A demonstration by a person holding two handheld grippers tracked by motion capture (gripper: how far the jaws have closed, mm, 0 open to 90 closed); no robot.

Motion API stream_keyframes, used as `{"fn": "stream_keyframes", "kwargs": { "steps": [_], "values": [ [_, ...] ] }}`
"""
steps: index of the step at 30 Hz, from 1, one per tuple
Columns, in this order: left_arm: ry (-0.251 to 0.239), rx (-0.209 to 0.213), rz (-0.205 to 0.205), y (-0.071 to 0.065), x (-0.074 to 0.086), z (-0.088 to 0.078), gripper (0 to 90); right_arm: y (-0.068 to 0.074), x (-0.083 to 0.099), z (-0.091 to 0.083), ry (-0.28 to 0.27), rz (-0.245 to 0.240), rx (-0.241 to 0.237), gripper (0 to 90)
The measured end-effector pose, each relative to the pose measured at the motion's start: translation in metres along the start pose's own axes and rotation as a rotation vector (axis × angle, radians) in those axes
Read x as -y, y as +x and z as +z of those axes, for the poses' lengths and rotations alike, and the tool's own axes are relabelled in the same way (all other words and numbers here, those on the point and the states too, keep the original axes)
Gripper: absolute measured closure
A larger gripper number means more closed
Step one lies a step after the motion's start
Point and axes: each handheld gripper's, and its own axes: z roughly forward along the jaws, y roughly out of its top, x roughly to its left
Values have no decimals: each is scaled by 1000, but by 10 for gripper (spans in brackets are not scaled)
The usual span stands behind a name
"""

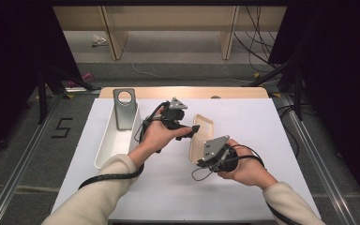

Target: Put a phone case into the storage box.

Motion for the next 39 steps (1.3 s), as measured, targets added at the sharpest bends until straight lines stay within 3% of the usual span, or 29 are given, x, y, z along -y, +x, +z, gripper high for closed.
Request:
{"fn": "stream_keyframes", "kwargs": {
  "steps": [13,19,23,30,39],
  "values": [
    [73,-20,-104,12,-10,25,405,4,-5,0,-12,-29,3,879],
    [82,-11,-134,15,-10,27,504,6,-7,1,-6,-40,-7,879],
    [87,-5,-141,15,-10,27,620,7,-8,2,-1,-49,-12,879],
    [60,2,-181,13,-12,23,746,9,-7,7,21,-54,-27,880],
    [34,-30,-138,4,-16,18,764,8,-6,10,38,-52,-17,879]
  ]
}}
